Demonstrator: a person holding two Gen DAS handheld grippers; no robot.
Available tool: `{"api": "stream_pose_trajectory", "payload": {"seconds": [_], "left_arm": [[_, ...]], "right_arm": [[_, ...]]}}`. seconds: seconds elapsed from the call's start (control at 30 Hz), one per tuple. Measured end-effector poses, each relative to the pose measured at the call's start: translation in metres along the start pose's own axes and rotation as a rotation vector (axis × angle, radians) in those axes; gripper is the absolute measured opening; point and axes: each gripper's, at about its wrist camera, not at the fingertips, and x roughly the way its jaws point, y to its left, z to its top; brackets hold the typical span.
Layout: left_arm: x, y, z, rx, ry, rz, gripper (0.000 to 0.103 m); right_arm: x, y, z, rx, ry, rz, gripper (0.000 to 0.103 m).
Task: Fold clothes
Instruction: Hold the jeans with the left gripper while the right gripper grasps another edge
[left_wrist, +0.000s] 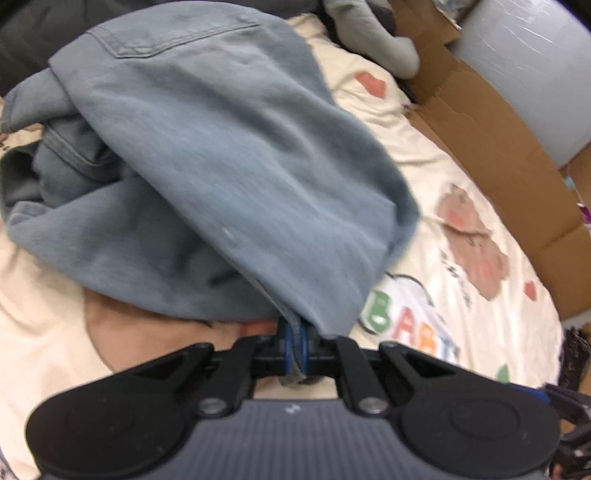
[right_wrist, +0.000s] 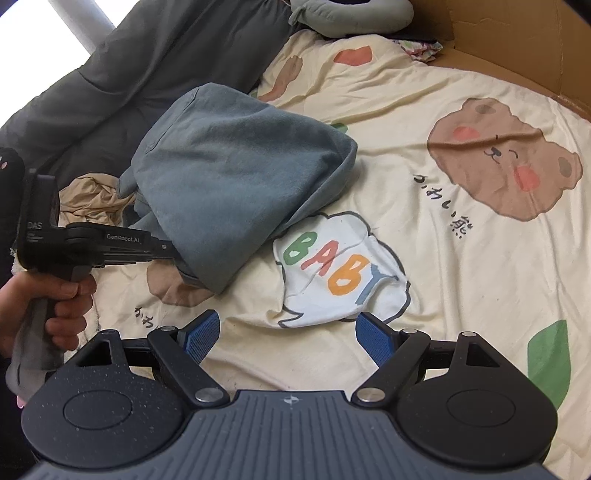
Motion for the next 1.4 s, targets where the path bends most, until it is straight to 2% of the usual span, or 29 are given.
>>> {"api": "stream_pose_trajectory", "payload": {"seconds": [0.1,0.33,0.57,0.7,0.8,0.93,1.2,1.4], "left_arm": [[0.000,-0.017,0.002,-0.014,0.029,-0.069,0.005],[-0.012,-0.068,0.010,0.050,0.046,-0.218,0.004],[-0.016,-0.105,0.022,0.110,0.060,-0.365,0.005],[-0.001,-0.129,0.027,0.133,0.078,-0.419,0.005],[0.006,-0.144,0.035,0.165,0.079,-0.437,0.005],[0.005,-0.147,0.046,0.151,0.089,-0.471,0.005],[0.008,-0.139,0.064,0.070,0.108,-0.502,0.005],[0.012,-0.137,0.062,0.030,0.137,-0.517,0.005]], "right_arm": [[0.001,0.001,-0.003,-0.001,0.008,0.007,0.085],[0.001,-0.002,-0.005,0.023,0.016,0.023,0.085],[-0.007,-0.003,0.001,0.049,-0.029,0.050,0.085],[-0.010,-0.005,0.003,0.066,-0.051,0.059,0.085],[-0.011,-0.008,0.003,0.083,-0.062,0.059,0.085],[-0.010,-0.011,0.008,0.112,-0.087,0.070,0.084],[0.016,0.004,0.031,0.161,-0.124,0.159,0.068],[0.024,0.013,0.044,0.194,-0.173,0.197,0.058]]}}
